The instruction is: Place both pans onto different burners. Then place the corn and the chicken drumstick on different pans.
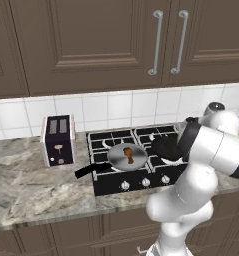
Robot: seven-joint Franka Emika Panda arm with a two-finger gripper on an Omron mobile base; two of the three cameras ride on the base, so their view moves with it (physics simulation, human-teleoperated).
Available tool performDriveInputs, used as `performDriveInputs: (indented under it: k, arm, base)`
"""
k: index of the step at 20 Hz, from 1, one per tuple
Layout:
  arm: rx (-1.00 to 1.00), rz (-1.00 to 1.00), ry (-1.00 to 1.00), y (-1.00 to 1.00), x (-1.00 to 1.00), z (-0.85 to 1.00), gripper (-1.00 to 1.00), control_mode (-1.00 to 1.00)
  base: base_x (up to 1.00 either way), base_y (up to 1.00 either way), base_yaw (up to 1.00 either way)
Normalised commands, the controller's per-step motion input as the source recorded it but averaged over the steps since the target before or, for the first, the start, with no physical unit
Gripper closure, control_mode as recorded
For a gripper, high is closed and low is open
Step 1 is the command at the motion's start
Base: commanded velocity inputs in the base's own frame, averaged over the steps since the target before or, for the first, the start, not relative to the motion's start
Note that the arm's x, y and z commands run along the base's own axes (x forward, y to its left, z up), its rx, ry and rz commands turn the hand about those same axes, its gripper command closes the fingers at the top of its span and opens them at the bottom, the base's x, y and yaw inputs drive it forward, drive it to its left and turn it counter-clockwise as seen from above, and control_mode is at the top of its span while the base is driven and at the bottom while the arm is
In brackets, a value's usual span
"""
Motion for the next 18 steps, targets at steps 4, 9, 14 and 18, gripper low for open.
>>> performDriveInputs:
  k: [4,9,14,18]
  arm:
    - [0.00,0.02,0.00,0.58,-0.02,0.00,1.00,-1.00]
    - [0.00,0.03,0.00,0.59,0.00,0.00,1.00,-1.00]
    - [0.00,0.02,-0.01,0.53,0.00,0.02,1.00,-1.00]
    - [0.00,0.00,0.00,0.41,0.00,0.02,1.00,-1.00]
  base:
    - [0.00,0.00,0.00]
    - [0.00,0.00,0.00]
    - [0.00,0.00,0.00]
    - [0.00,0.00,0.00]
